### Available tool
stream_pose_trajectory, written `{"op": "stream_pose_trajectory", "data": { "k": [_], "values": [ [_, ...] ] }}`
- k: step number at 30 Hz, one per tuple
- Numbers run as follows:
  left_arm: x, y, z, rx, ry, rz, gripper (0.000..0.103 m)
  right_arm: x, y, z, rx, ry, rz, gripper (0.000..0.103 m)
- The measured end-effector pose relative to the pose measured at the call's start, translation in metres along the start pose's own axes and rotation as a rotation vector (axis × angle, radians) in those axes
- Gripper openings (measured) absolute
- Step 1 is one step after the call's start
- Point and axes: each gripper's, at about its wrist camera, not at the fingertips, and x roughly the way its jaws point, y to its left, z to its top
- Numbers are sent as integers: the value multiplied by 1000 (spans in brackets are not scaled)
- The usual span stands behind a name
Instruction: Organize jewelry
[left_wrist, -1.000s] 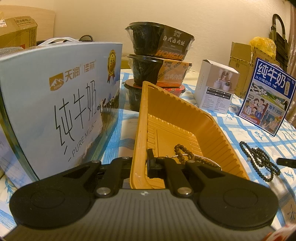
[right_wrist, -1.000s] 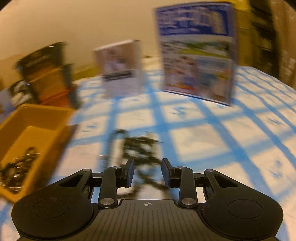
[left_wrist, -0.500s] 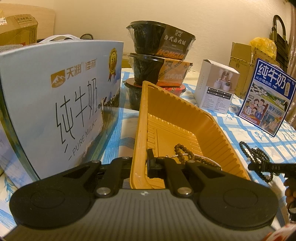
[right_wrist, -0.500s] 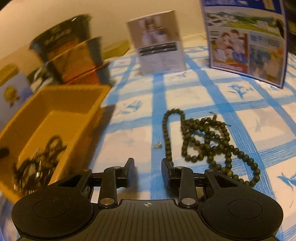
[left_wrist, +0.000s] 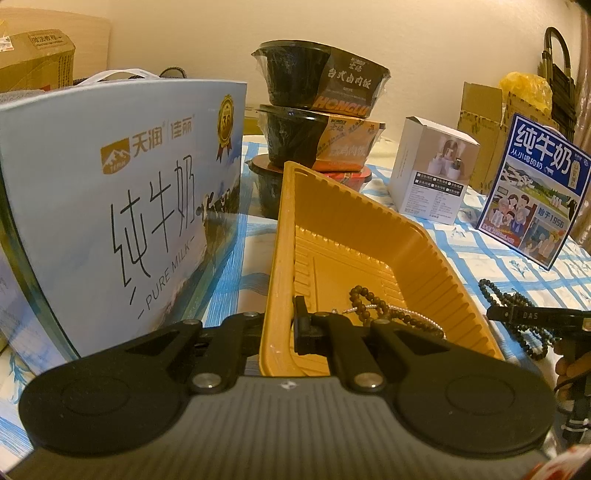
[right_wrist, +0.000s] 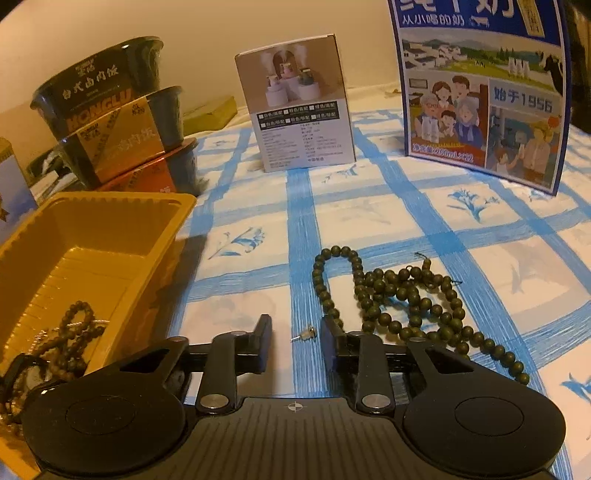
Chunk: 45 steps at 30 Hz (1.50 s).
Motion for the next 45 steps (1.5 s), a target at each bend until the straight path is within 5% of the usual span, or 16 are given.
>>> {"op": "stream_pose_trajectory", "data": {
  "k": [4,17,22,30,35,39,45],
  "values": [
    [0,0,0,-1,-1,0,6,2,6,-2,-57,-6,-18,10],
    [1,0,1,-3,1,-2,6,-16,30,-26,-338,38,115,10],
    [1,0,1,-4,0,-3,6,-23,28,-29,-243,41,70,23],
    [1,0,1,-5,2,-3,6,-28,40,-29,-103,19,20,25],
    [0,0,2,-6,2,-3,6,-23,47,-31,-120,22,-28,24],
    [0,0,2,-8,3,-3,6,-21,54,-35,-161,13,-86,10],
    [1,1,2,-10,4,-3,6,-20,55,-36,-190,14,-92,8]
  ]
}}
